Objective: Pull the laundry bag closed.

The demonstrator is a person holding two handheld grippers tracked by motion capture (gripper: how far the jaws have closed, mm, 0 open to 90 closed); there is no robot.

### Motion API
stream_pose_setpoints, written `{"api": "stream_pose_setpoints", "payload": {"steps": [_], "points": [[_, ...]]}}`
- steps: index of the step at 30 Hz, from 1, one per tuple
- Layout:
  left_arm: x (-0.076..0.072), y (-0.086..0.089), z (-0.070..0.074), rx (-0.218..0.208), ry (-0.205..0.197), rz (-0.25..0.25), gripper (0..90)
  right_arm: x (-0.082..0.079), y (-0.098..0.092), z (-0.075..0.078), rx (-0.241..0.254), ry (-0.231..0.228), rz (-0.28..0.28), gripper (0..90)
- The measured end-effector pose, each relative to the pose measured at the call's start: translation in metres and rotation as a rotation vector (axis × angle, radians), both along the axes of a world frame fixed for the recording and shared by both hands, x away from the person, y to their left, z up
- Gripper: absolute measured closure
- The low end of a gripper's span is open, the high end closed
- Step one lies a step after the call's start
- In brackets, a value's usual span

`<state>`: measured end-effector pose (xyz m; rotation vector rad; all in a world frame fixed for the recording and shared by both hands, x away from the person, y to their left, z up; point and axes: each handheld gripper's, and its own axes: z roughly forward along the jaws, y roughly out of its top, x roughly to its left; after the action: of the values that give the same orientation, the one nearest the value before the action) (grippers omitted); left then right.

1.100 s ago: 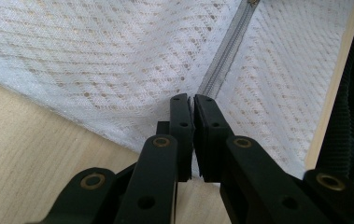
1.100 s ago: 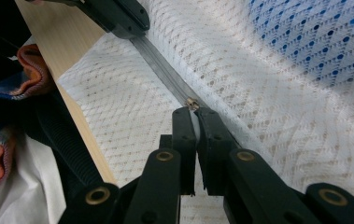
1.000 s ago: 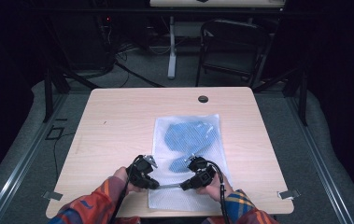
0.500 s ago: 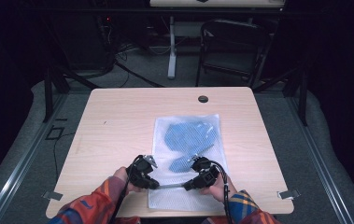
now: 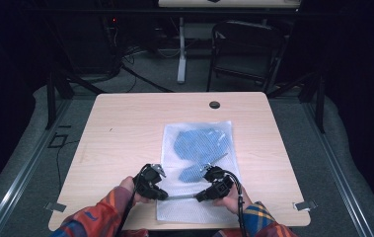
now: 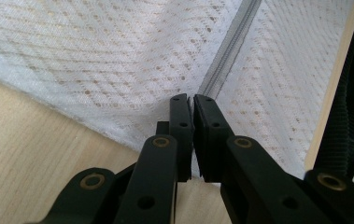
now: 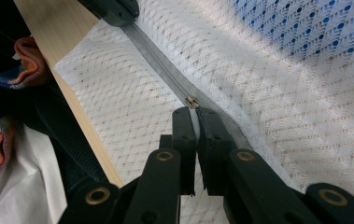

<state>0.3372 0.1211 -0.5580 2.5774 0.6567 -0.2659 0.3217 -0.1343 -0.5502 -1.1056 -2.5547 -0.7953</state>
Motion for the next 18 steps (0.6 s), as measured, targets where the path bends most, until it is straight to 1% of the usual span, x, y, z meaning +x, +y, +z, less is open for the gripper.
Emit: {"api": "stream_pose_setpoints", "payload": {"steps": [1,3,5,6,7,8,9,11,12,13,14,15,16,17,18], "points": [[-0.001,0.000,0.001,-0.003,-0.005,0.000,86.4,0.000,0.001,0.000,-0.001,-0.002,-0.006,86.8],[-0.002,-0.003,0.003,-0.023,-0.024,-0.002,86.8,-0.001,0.001,0.000,0.000,-0.008,-0.015,86.8],[-0.006,-0.008,0.007,-0.062,-0.047,0.005,87.0,-0.001,0.001,0.000,-0.001,-0.008,-0.008,86.8],[-0.007,-0.011,0.009,-0.074,-0.057,0.006,87.9,0.000,0.001,0.000,-0.002,-0.007,-0.002,86.8],[-0.009,-0.018,0.010,-0.073,-0.080,-0.005,90.0,0.000,0.001,0.000,-0.011,-0.009,0.001,86.8],[-0.009,-0.018,0.010,-0.073,-0.080,-0.005,90.0,0.000,0.001,0.000,-0.011,-0.009,0.001,86.8],[-0.010,-0.023,0.009,-0.069,-0.087,-0.007,90.0,0.000,0.001,0.000,-0.009,-0.007,0.003,86.8],[-0.009,-0.031,0.007,-0.061,-0.091,-0.034,90.0,-0.001,0.002,0.000,-0.004,-0.010,-0.003,86.8],[-0.010,-0.035,0.006,-0.059,-0.094,-0.039,90.0,-0.001,0.002,0.001,-0.015,-0.014,0.001,86.8],[-0.009,-0.038,0.005,-0.055,-0.101,-0.047,90.0,0.000,0.002,0.001,-0.017,-0.013,0.007,86.7],[-0.010,-0.041,0.005,-0.057,-0.100,-0.054,90.0,-0.001,0.002,0.000,-0.013,-0.015,-0.001,86.8],[-0.010,-0.044,0.004,-0.064,-0.104,-0.050,90.0,-0.001,0.003,0.000,-0.008,-0.013,-0.004,86.8],[-0.010,-0.046,0.004,-0.060,-0.113,-0.061,90.0,-0.001,0.003,-0.001,-0.003,-0.006,-0.001,86.8],[-0.009,-0.048,0.003,-0.067,-0.113,-0.053,90.0,-0.001,0.003,-0.001,-0.009,-0.010,-0.001,86.8],[-0.009,-0.049,0.003,-0.066,-0.117,-0.052,90.0,-0.001,0.003,-0.001,-0.010,-0.009,0.000,86.8]]}}
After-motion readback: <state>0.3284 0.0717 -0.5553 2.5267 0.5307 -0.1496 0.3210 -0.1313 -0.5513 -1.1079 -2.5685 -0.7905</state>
